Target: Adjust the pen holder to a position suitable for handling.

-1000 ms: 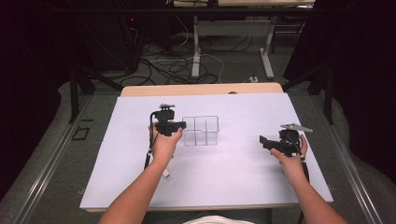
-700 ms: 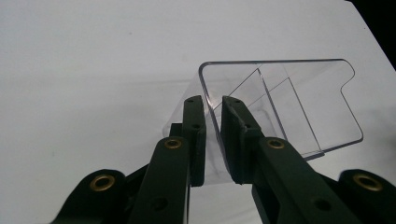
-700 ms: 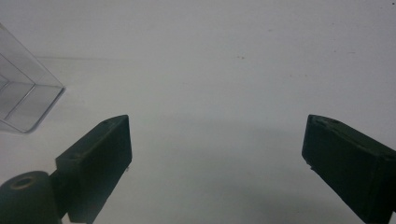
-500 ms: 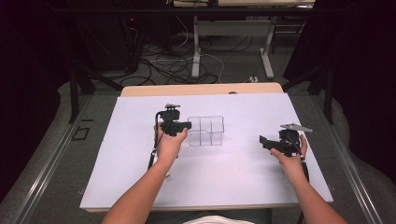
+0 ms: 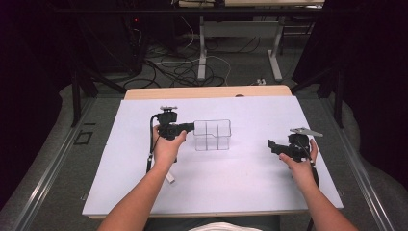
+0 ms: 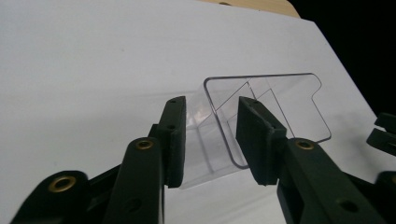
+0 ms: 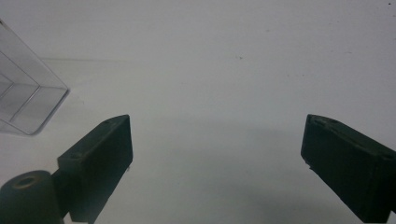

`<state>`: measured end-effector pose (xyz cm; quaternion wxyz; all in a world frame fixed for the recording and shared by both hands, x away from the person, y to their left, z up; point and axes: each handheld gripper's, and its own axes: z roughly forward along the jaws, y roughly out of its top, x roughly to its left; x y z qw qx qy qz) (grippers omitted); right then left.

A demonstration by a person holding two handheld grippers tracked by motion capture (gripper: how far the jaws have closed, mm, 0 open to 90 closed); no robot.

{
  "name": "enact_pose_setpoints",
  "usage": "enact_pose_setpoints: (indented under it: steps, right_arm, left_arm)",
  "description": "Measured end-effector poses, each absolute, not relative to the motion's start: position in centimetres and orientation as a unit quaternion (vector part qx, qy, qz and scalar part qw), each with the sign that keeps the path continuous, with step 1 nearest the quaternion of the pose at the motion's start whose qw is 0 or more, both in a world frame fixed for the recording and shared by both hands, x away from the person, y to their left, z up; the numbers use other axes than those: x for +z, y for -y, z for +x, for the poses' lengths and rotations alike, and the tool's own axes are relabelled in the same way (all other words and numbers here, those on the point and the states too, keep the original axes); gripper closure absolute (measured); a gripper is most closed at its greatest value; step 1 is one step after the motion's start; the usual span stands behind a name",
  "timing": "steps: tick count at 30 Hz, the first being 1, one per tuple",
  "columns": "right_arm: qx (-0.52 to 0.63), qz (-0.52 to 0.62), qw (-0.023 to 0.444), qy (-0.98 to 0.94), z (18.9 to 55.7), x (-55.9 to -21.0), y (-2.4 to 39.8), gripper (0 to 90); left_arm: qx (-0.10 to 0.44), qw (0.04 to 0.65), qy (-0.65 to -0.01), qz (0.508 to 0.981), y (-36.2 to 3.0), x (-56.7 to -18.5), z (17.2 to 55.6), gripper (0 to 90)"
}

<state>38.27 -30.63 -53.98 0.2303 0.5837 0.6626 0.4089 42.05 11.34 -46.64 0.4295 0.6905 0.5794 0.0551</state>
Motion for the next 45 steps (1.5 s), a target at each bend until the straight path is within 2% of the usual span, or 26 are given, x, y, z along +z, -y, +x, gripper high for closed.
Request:
enact_pose_setpoints:
  steps: [12,24,28,29,32,37,39,45]
  right_arm:
    - [0.407,0.583,0.231,-0.664,38.2,-54.0,30.5,9.6]
    - [0.414,0.586,0.223,-0.66,38.1,-53.5,30.1,12.2]
    - [0.408,0.576,0.253,-0.662,37.8,-52.8,29.6,12.1]
    - [0.407,0.568,0.269,-0.663,37.7,-52.6,29.3,11.7]
    - [0.41,0.563,0.272,-0.664,37.5,-52.3,28.9,9.0]
    - [0.425,0.555,0.268,-0.663,37.2,-52.0,28.2,5.8]
    - [0.428,0.547,0.264,-0.669,37.1,-51.9,27.4,3.6]
    - [0.421,0.536,0.261,-0.684,37.0,-52.0,26.6,3.0]
  left_arm:
    - [0.058,0.465,-0.578,0.668,-14.1,-46.7,40.2,53.4]
    - [0.09,0.494,-0.556,0.662,-16.7,-46.8,38.1,41.4]
    - [0.119,0.506,-0.546,0.657,-17.9,-46.9,37.5,37.3]
    - [0.126,0.505,-0.545,0.658,-18.3,-46.9,37.4,35.5]
    - [0.139,0.514,-0.532,0.658,-19.5,-47.1,36.9,32.0]
    - [0.138,0.525,-0.533,0.649,-21.5,-47.8,36.3,28.4]
    - [0.135,0.526,-0.54,0.643,-22.1,-48.2,36.3,21.6]
    - [0.146,0.515,-0.554,0.638,-23.8,-49.1,36.8,15.5]
